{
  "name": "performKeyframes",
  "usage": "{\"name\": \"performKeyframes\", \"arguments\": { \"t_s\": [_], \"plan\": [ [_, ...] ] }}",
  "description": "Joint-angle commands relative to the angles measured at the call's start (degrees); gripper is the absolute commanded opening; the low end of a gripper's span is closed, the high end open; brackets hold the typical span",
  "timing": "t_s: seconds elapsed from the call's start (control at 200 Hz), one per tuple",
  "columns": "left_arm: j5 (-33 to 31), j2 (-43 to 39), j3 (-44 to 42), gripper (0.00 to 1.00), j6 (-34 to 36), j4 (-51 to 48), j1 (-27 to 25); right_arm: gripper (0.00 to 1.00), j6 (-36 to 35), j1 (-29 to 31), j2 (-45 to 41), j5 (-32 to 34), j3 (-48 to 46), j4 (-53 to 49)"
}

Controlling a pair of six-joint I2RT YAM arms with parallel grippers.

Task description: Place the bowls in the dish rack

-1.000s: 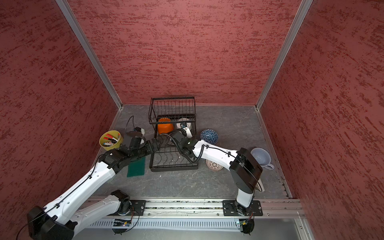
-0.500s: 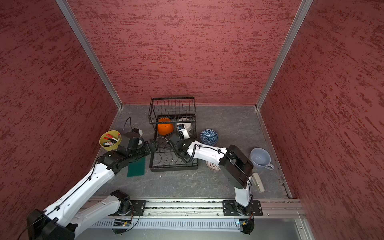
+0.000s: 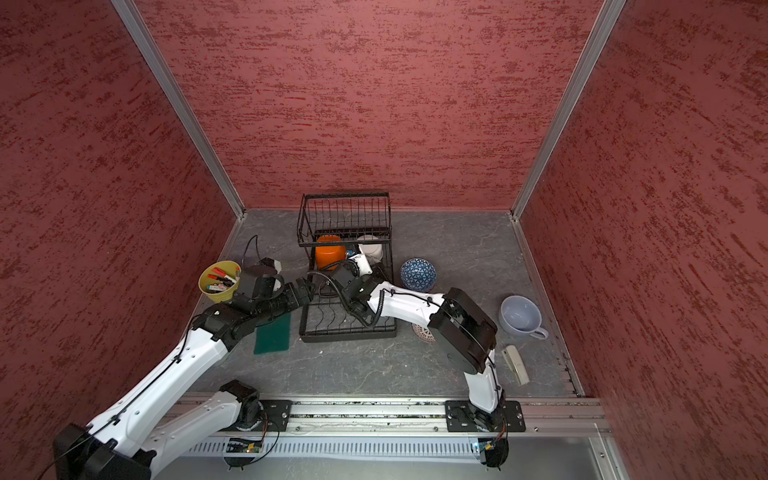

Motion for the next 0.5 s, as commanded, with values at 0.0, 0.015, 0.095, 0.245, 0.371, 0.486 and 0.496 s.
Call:
{"name": "performKeyframes", "arguments": {
  "t_s": [0.0,0.015,0.095,0.245,0.371,0.486,0.496],
  "plan": [
    [0.88,-1.09,-0.77,1.0,0.47,0.6,0.63,0.0,-0.87,-0.2,1.0,4.68,2.0,4.98],
    [0.89,-1.12,-0.76,1.0,0.41,0.63,0.71,0.0,-0.89,-0.2,1.12,4.72,2.01,5.04],
    [1.06,-1.21,-0.79,1.0,0.49,0.67,0.9,0.0,-0.27,-0.21,1.73,4.67,1.88,4.61],
    [1.33,-1.25,-0.94,1.0,0.62,0.67,1.21,0.0,3.03,-0.21,2.63,4.64,0.6,2.74],
    [1.46,-1.15,-1.18,1.0,0.6,0.97,1.45,0.0,5.6,-0.26,2.8,5.42,-0.55,1.82],
    [1.84,-0.67,-1.39,1.0,0.75,0.99,1.51,0.0,6.31,-0.19,3.46,7.2,-0.51,1.61],
    [1.85,-0.61,-1.39,0.99,0.71,1.02,1.52,0.0,6.34,-0.19,3.51,7.37,-0.51,1.63]
  ]
}}
